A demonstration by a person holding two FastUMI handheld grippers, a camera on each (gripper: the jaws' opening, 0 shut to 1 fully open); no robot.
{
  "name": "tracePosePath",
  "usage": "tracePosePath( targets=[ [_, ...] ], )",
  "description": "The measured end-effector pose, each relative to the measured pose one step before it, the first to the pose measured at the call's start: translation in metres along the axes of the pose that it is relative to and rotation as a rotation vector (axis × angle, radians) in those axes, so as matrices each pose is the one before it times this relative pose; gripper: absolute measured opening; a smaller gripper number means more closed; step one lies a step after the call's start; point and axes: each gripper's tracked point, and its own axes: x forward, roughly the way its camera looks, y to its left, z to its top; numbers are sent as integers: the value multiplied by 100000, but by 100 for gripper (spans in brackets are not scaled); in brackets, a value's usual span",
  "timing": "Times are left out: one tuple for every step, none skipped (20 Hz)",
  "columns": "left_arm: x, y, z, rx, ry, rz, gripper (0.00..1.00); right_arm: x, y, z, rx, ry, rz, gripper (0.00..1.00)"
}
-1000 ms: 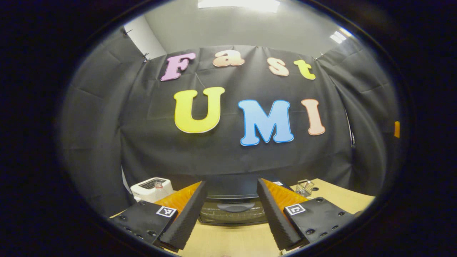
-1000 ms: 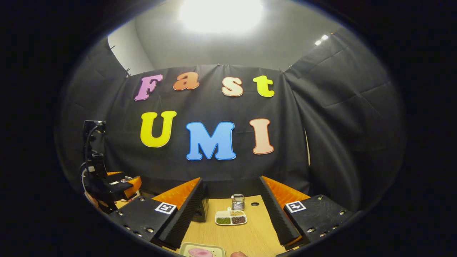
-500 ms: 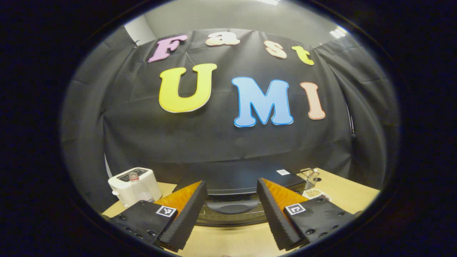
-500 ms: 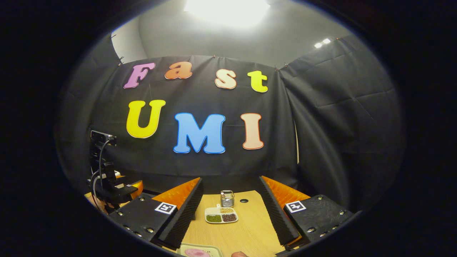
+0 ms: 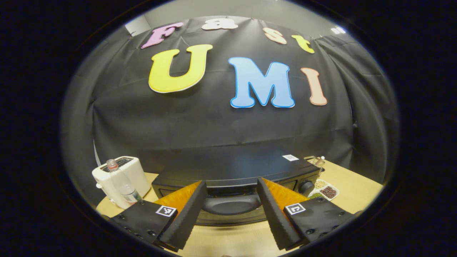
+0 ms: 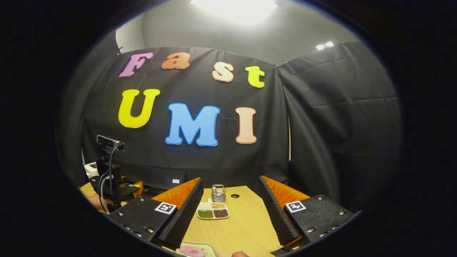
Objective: Open the electric oven with the left hand, put the food in, and close the electric oven.
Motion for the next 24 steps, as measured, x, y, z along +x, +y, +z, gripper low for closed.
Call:
tracePosePath(
  targets=[
    [277,15,-223,23,193,303,99,48,2,-33,-476,554,-91,95],
    [285,52,-190,95,238,468,95,-32,73,-19,-414,169,105,95],
    [162,99,-453,201,748,451,95,-17,8,159,-510,-221,15,95],
    [190,73,-479,353,1180,366,99,-62,-71,19,-698,-548,-236,95],
    [31,19,-358,32,1198,445,95,-174,-43,289,-590,-963,-321,95],
    [141,8,590,626,-2885,148,97,-134,34,162,-425,-836,178,95],
    [57,-89,-646,694,1921,505,99,-5,124,106,-420,-325,582,95],
    [-254,-12,500,306,-1329,379,99,110,51,-30,-293,-180,321,95],
    [23,-46,-262,-225,618,383,99,112,71,-64,208,212,356,95],
    [-26,18,-171,-490,-414,214,99,85,-66,-103,795,424,374,95],
    [-173,9,-14,-393,-34,54,92,-15,-1,-52,1019,440,558,95],
    [-330,-18,-93,64,98,-26,99,110,64,-89,530,103,366,95],
    [-356,-93,19,229,-673,-79,99,154,-148,-127,-68,98,43,95],
    [-150,-11,-229,118,406,27,99,13,-136,13,-118,-159,218,95],
    [-400,-118,-109,77,-536,2,91,-100,-208,32,74,-375,117,95],
    [-504,1,-205,-75,756,99,93,-47,-144,94,269,-244,226,95],
    [-560,-33,-283,-246,-27,180,95,-68,-145,39,395,-192,212,95],
    [-390,8,-310,-87,832,366,99,44,-164,-117,377,-89,192,95],
    [-513,-140,-326,57,612,445,91,3,-199,-53,97,-119,-133,95],
    [-549,-33,-388,328,906,459,91,24,-300,-49,-261,-80,-452,95],
    [-463,-28,-323,113,835,340,95,-157,-270,4,15,-114,-161,95],
    [-354,-121,-401,-190,1263,353,99,-138,-177,52,450,-307,134,95],
    [-328,-22,-429,-183,866,402,99,-156,-179,110,359,-106,416,95],
    [-488,-66,-342,13,1061,412,99,-141,-217,-176,67,87,333,95]
  ],
)
